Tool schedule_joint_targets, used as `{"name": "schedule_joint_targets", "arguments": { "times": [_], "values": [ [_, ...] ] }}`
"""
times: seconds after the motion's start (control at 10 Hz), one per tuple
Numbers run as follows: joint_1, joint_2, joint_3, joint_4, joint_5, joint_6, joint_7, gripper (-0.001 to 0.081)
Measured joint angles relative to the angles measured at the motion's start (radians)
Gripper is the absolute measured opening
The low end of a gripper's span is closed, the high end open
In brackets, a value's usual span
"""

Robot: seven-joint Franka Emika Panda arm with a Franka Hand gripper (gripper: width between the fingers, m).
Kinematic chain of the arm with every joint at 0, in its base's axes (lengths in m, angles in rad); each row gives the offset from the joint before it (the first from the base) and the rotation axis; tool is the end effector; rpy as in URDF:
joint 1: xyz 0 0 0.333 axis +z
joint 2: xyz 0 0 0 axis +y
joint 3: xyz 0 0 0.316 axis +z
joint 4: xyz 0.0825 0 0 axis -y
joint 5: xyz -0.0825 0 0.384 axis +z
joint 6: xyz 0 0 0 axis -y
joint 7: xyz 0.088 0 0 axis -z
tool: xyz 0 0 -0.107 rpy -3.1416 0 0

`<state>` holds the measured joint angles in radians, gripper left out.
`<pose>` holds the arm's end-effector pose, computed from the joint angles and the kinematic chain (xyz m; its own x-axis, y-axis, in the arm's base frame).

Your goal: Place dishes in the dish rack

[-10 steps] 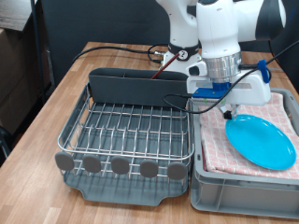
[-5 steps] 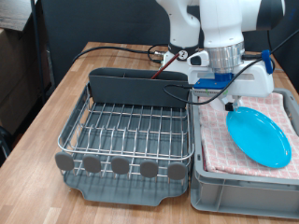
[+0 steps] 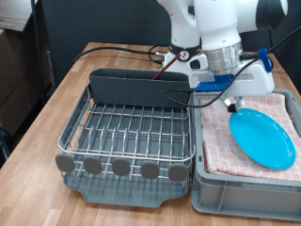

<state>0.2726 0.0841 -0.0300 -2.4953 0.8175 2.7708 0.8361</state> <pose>0.4720 0.0842 0.2645 0.2639 -0.9278 -0.2638 -0.9401 -0.1862 -0.2855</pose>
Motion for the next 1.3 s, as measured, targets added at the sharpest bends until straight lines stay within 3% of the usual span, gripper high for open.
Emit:
{"name": "schedule_joint_targets", "arguments": {
  "times": [0.1,0.4,0.5,0.6,0.8,0.9,1.0,1.3],
  "values": [
    [0.0,0.015,0.004,0.0,0.04,0.007,-0.038,0.0013],
    [0.0,0.055,0.006,0.002,0.047,0.025,-0.053,0.0013],
    [0.0,0.064,0.008,0.003,0.046,0.03,-0.053,0.0201],
    [0.0,0.072,0.009,0.005,0.044,0.033,-0.053,0.0201],
    [0.0,0.083,0.012,0.009,0.046,0.036,-0.058,0.0523],
    [0.0,0.09,0.015,0.011,0.05,0.039,-0.066,0.0523],
    [0.0,0.096,0.018,0.015,0.061,0.042,-0.076,0.0718],
    [-0.002,0.111,0.036,0.03,0.149,0.066,-0.17,0.0785]
  ]
}}
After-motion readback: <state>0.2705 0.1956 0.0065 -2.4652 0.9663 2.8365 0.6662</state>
